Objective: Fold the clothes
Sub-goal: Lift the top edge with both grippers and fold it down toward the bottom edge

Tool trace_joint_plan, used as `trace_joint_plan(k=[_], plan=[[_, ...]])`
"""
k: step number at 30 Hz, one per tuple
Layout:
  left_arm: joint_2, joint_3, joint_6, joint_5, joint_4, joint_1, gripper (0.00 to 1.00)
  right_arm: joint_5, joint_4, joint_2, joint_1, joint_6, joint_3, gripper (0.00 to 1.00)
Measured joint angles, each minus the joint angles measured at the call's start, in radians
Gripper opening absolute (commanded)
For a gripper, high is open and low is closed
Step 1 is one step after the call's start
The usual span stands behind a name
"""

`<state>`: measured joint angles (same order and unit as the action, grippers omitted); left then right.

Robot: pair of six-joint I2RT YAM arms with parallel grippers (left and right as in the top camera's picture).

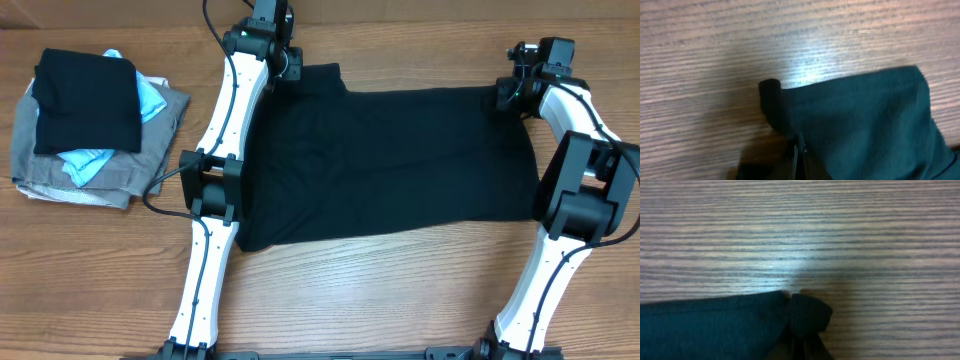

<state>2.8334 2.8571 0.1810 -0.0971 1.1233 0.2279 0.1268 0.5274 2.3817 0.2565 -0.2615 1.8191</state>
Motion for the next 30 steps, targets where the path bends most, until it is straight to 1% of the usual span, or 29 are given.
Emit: trace_joint_plan(k=[11, 15, 20, 25, 30], plan=[[-0.014, 0.000, -0.027, 0.000, 0.091, 0.000, 0.04, 0.023, 0.099, -0.019, 0.005, 0.000, 0.008, 0.04], [-0.070, 0.000, -0.028, 0.000, 0.157, 0.000, 0.04, 0.045, 0.161, -0.047, 0.009, 0.008, 0.008, 0.04], [-0.182, 0.002, -0.028, -0.001, 0.220, 0.001, 0.04, 0.069, 0.199, -0.143, 0.013, 0.067, 0.008, 0.04], [-0.265, 0.011, -0.027, -0.023, 0.346, 0.004, 0.04, 0.083, 0.287, -0.256, 0.032, 0.098, 0.008, 0.04], [-0.282, 0.013, -0.026, -0.049, 0.522, 0.020, 0.04, 0.087, 0.453, -0.275, 0.074, 0.112, 0.009, 0.04]])
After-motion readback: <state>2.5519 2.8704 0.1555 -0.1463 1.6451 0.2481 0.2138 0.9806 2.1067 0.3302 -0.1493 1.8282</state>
